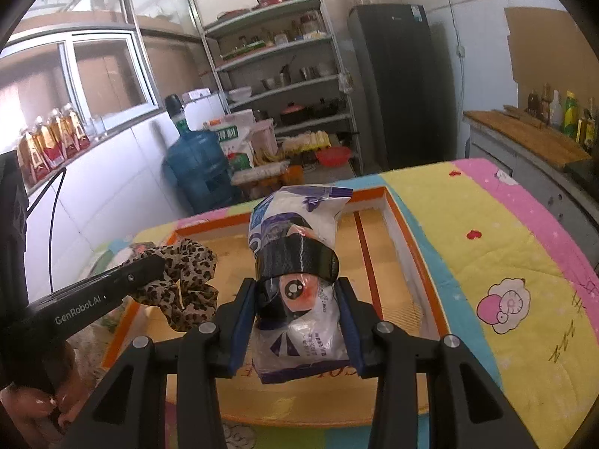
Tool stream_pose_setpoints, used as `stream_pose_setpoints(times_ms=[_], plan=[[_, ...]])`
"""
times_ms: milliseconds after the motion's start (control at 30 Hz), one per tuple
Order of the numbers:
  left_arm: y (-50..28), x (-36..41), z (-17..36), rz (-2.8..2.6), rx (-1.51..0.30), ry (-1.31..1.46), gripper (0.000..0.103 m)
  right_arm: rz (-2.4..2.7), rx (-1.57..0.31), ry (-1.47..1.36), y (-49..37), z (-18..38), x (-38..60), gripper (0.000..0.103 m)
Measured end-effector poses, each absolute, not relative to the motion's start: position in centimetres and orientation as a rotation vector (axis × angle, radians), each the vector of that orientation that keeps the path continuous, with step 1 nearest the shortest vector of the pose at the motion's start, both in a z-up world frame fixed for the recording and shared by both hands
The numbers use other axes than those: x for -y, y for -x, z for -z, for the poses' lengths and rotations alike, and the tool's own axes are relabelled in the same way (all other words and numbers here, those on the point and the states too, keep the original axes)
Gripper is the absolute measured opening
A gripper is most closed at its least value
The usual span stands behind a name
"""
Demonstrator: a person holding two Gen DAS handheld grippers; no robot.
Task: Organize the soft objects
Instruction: 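Carry the scrunchie and snack bag over the orange-rimmed box lid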
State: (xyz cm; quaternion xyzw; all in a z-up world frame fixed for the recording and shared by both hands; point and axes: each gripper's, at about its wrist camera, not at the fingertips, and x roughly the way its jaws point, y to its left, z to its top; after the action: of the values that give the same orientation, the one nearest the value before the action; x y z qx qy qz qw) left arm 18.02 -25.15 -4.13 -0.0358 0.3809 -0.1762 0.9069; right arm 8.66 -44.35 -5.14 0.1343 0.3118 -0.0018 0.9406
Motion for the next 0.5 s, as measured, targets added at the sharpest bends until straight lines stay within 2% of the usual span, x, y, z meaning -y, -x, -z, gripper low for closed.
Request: stream_pose_setpoints(times_ms=[400, 500], plan=[[-19.6, 26.3, 6.3, 0.398, -0.891, 0.096, 0.018, 0.004, -0.724, -0.299, -10.4, 7.5, 45.5, 0.043], [-20.1, 26.4, 6.5, 0.413, -0.914, 0.112, 0.023, 0.006, -0.743, -0.302, -10.7, 7.9, 45.5, 0.044]])
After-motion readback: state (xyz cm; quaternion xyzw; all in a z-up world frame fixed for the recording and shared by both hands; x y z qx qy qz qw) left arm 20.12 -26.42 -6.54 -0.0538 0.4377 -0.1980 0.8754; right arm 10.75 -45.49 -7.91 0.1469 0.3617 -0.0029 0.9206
